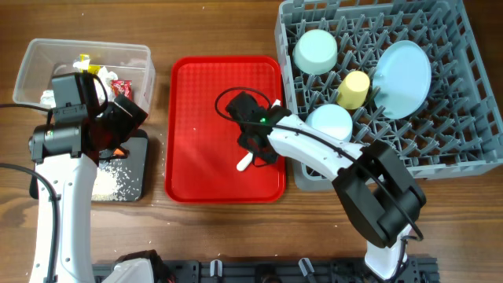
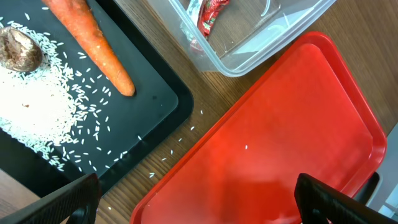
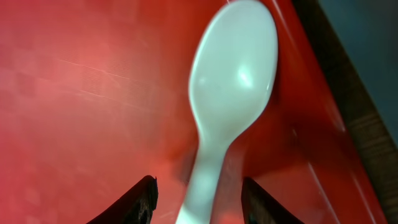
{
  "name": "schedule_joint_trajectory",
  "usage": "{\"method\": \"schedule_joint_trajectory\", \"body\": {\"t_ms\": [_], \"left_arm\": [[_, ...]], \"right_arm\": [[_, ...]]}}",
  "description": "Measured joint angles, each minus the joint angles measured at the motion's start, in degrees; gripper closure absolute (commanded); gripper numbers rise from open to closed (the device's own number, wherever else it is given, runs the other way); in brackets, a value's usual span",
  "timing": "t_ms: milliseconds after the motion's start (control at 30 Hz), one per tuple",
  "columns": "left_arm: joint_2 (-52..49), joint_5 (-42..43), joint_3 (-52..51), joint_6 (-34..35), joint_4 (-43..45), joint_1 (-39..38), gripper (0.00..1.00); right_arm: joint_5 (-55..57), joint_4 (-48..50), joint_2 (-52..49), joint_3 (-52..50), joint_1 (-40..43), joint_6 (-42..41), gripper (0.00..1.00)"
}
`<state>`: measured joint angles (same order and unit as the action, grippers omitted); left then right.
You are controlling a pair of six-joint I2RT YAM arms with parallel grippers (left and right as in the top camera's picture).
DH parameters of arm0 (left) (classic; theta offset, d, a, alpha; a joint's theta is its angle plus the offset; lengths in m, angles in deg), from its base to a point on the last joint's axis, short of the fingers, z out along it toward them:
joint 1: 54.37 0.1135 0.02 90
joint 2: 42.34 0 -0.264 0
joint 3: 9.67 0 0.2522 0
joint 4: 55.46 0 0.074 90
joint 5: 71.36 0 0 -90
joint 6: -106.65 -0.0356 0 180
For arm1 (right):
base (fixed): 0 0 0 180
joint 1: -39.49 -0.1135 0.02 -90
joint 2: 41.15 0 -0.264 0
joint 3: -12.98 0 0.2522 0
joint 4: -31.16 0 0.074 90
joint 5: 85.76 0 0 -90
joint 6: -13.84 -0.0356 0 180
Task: Sort waste into correct bins and load items into the dishwasher rack
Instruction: 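Move right gripper to the white spoon and grasp it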
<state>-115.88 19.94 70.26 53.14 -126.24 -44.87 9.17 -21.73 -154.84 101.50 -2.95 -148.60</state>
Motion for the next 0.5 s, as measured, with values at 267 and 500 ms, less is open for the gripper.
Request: {"method": "schedule_joint_trajectory", "body": {"t_ms": [267,500], "left_arm": [[0.0,0.0,0.0,0.0,0.0,0.0,0.00],[0.0,0.0,0.0,0.0,0.0,0.0,0.00]], "right_arm": [[0.1,9.0,0.8,-3.9,0.0,-0.4,0.75],[0.2,9.2,0.8,-4.1,0.0,0.5,0.86]]}}
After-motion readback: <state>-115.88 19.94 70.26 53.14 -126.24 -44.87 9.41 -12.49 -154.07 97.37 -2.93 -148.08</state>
